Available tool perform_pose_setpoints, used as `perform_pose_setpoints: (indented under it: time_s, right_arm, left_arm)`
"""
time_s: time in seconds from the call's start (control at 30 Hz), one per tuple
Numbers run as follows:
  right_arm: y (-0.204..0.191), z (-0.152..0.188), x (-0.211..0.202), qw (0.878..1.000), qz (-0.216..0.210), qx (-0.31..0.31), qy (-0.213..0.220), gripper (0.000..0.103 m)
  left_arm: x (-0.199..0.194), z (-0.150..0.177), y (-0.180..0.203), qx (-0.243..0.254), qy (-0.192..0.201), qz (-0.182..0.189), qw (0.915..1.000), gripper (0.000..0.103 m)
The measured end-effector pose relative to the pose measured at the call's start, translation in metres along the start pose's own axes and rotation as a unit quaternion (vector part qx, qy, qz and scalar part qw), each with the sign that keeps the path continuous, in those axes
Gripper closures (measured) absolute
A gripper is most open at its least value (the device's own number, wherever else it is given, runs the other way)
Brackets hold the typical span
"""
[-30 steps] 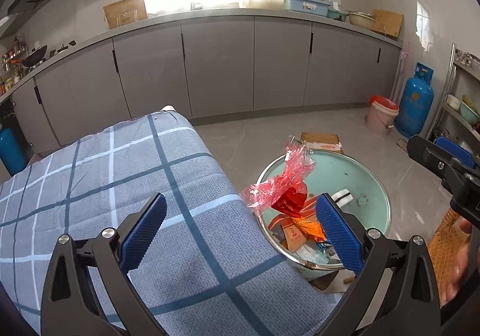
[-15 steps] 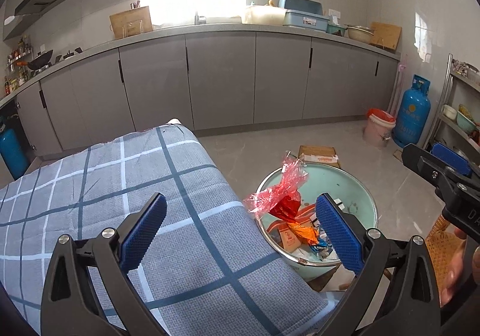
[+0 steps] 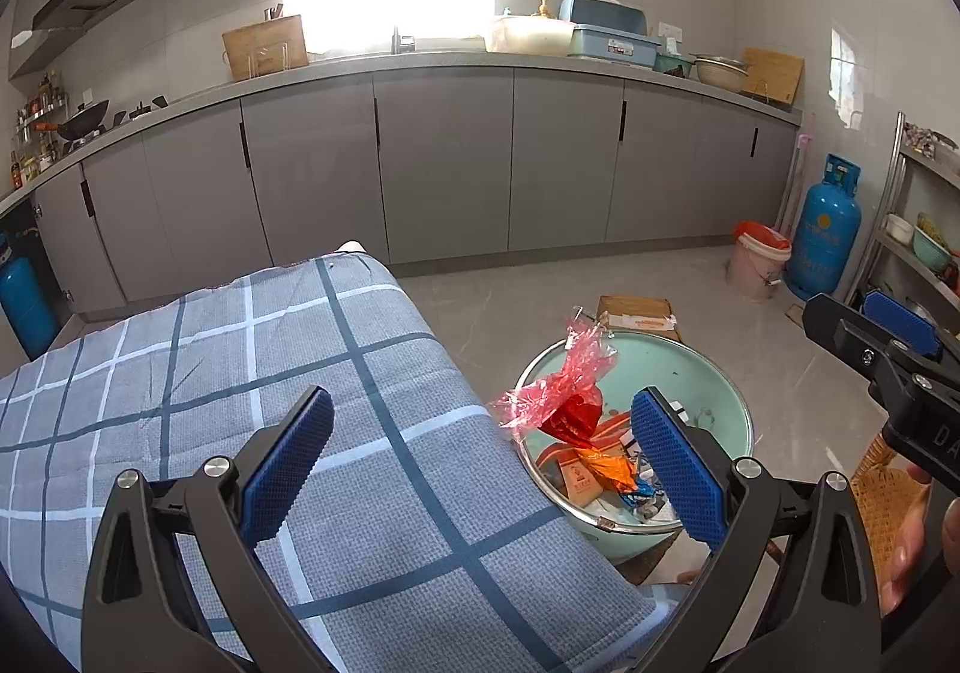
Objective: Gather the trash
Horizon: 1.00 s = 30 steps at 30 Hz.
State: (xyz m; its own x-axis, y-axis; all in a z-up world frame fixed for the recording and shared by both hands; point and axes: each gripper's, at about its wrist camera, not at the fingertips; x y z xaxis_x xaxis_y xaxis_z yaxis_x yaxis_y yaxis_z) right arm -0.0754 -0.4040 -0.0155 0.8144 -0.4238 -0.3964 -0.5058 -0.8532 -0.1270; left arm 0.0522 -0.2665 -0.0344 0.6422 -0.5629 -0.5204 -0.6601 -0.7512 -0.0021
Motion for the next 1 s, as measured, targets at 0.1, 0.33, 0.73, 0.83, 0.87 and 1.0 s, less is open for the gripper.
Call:
perform_pose_setpoints:
  time_s: [0.1,0.33,0.73,0.83,0.87,1.0]
  right_arm:
    - [-0.0003,0.0005,-0.0009,1.000,0.000,0.000,0.000,0.016]
    - [-0.0001,0.0000,-0.0010,1.000,0.000,0.000,0.000,0.016]
    - [0.0000,0.0000,-0.0009,1.000,-0.001,0.000,0.000,0.016]
    - [-0.0013,0.0009,-0.0018,1.000,0.000,0.000,0.000,0.016]
    - [-0.0017,0.0008,-0.0022,1.000,-0.001,0.000,0.000,0.016]
    - [-0.0013,0.0008,-0.0018,1.000,0.000,0.000,0.000,0.016]
  left_arm:
    - [0.0002,-0.0002,0.0000,0.000,0.000,0.000,1.0000,0.005]
    - [-0.0009,-0.0004,-0.0004,0.000,0.002,-0.001,1.0000,0.005]
    - [-0.0016,-0.0011,-0.0016,-0.001,0.003,-0.003,1.0000,0.005]
    - [-0.0017,-0.0014,-0.0016,-0.001,0.002,-0.003,1.0000,0.005]
    - [-0.0014,-0.0016,-0.0013,0.000,0.002,-0.004,1.0000,0.005]
    - [-0.0012,-0.0020,-0.0023,-0.001,0.001,-0.004,1.0000,0.005]
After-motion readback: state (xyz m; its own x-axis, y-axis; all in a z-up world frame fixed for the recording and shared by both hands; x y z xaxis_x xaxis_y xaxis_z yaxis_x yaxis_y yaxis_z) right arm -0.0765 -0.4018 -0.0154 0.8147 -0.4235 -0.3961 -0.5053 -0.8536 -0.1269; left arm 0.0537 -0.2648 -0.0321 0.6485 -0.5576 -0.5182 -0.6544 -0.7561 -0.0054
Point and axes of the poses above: each gripper's, at about its wrist camera, not at the fingertips, and x roughly the way its jaws point, y to its right, z to its underside, and after that the axes turned 2 degrees about y, right-handed
